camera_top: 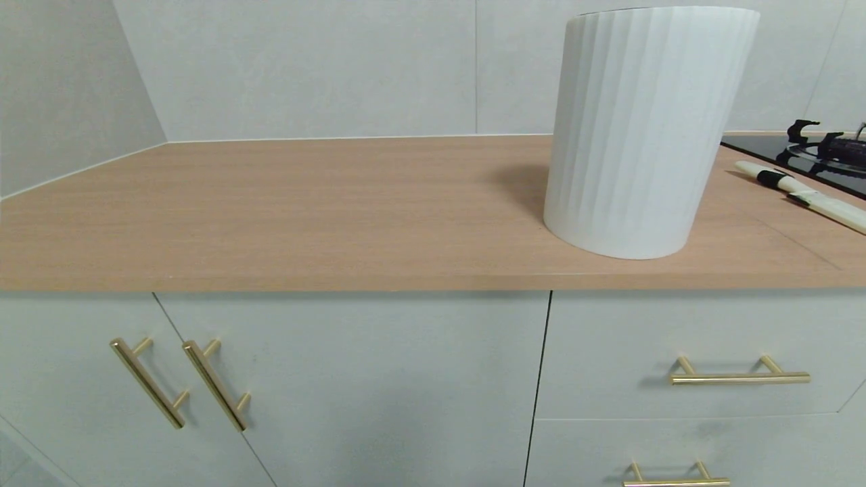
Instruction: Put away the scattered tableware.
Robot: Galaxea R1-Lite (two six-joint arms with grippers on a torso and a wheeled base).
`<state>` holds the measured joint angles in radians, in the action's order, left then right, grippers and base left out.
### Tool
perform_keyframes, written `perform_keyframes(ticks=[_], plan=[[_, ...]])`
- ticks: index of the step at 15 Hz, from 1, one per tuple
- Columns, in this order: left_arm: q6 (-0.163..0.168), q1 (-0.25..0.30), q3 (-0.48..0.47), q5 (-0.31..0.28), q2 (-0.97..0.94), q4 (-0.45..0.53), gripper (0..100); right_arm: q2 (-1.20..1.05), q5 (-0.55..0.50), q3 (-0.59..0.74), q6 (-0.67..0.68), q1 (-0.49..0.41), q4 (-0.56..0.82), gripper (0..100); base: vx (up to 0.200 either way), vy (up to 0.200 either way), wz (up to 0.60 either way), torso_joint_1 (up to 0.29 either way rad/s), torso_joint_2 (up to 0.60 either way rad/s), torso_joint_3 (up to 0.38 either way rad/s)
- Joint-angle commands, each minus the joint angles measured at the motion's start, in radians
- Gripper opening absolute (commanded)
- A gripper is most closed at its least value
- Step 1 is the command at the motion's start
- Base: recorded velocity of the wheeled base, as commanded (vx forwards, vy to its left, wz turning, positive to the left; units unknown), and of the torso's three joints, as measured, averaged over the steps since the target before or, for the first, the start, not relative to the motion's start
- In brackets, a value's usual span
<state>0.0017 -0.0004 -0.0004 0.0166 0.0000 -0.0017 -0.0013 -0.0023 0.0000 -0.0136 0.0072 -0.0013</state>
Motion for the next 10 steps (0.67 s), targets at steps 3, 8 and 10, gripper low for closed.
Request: perform_keyframes(ticks=[3,8,10], plan=[[0.000,0.000,0.000,0.000,0.000,0.000,100,0.001,-0.001,0.000,0.000,0.000,0.000,100,0.000,-0.200,0.00,0.002,0.00,0.001],[-0.002,-0.001,0.000,0.000,0.000,0.000,100,0.001,-0.001,0.000,0.000,0.000,0.000,100,0.000,-0.160,0.00,-0.001,0.00,0.004],[-0.002,-0.001,0.000,0.000,0.000,0.000,100,0.001,-0.001,0.000,0.000,0.000,0.000,100,0.000,0.000,0.00,0.000,0.00,0.000]])
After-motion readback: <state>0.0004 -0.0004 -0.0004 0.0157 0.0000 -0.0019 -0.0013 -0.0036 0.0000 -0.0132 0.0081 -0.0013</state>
